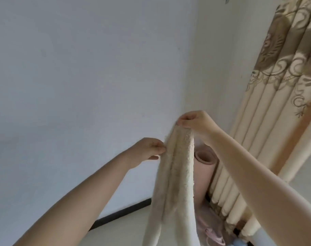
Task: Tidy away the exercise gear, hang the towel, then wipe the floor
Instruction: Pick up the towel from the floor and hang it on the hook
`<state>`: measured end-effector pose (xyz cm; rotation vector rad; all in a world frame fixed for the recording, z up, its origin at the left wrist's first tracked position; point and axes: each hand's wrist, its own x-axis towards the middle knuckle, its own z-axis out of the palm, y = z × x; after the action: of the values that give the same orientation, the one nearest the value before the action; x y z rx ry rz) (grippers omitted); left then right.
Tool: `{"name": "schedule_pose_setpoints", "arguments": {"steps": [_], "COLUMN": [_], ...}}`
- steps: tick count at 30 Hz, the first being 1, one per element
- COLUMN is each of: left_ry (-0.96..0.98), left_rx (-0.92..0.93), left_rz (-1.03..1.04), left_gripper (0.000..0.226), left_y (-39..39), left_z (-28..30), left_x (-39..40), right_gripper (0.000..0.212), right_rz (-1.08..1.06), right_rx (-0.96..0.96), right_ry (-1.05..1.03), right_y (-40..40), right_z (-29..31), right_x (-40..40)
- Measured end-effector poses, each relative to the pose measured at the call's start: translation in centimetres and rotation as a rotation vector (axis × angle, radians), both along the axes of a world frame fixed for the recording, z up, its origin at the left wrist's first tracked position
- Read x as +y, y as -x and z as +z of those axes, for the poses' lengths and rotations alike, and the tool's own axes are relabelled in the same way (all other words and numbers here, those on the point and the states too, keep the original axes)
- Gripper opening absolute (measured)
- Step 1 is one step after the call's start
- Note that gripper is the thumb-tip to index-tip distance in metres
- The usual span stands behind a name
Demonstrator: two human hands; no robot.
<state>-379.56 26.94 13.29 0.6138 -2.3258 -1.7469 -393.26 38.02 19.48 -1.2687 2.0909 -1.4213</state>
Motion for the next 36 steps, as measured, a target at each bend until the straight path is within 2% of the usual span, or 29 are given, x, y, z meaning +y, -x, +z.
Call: {"name": "schedule_pose_setpoints", "arguments": {"steps": [3, 6, 11, 13, 15, 18, 21, 24, 26, 30, 32, 33, 34, 36], "left_ry": [0.032, 0.069, 0.151, 0.215, 0.292, 0.378, 0.453, 0.512, 0.539, 0.674, 0.759, 0.778, 0.759, 0.601], "left_rx": [0.002, 0.013, 0.073, 0.089, 0.109, 0.155, 0.215, 0.312, 0.351, 0.327, 0.299, 0.296, 0.322, 0.45], "left_rz": [0.069, 0.181, 0.45, 0.508, 0.536, 0.578, 0.631, 0.688, 0.7, 0.713, 0.707, 0.702, 0.687, 0.619], "left_gripper": [0.025, 0.029, 0.033, 0.034, 0.034, 0.032, 0.032, 0.032, 0.033, 0.034, 0.026, 0.02, 0.016, 0.018], "left_y": [2.7, 5.5, 9.4, 10.8, 12.1, 13.9, 15.7, 17.4, 18.5, 19.8, 20.2, 20.3, 20.4, 20.3], "left_z": [0.8, 3.0, 8.0, 10.7, 13.6, 17.7, 21.5, 24.6, 26.2, 28.4, 29.5, 30.1, 30.8, 32.4], "left_x": [-3.2, -6.6, -12.9, -15.0, -17.0, -20.3, -23.4, -26.0, -27.5, -30.2, -31.2, -31.5, -31.8, -32.3], "right_gripper": [0.032, 0.029, 0.027, 0.035, 0.044, 0.033, 0.037, 0.029, 0.03, 0.019, 0.009, 0.013, 0.016, 0.019], "right_rz": [0.068, 0.145, 0.247, 0.312, 0.347, 0.316, 0.244, 0.209, 0.203, 0.198, 0.175, 0.166, 0.163, 0.182], "right_rx": [-0.092, -0.066, 0.178, 0.279, 0.31, 0.199, 0.167, 0.152, 0.151, 0.187, 0.263, 0.312, 0.359, 0.402], "right_ry": [0.047, -0.022, -0.207, -0.245, -0.148, 0.084, 0.199, 0.298, 0.366, 0.521, 0.564, 0.577, 0.586, 0.607], "right_y": [4.5, 8.9, 13.8, 14.6, 15.5, 16.9, 18.0, 18.8, 19.5, 21.1, 21.9, 22.4, 22.8, 24.0], "right_z": [0.9, 2.0, 3.6, 4.4, 5.5, 7.7, 11.2, 15.1, 17.5, 21.1, 22.6, 23.3, 23.9, 25.5], "right_x": [-3.5, -7.2, -14.1, -16.6, -18.9, -22.5, -26.2, -29.6, -31.3, -34.1, -35.3, -35.9, -36.3, -36.9]}}
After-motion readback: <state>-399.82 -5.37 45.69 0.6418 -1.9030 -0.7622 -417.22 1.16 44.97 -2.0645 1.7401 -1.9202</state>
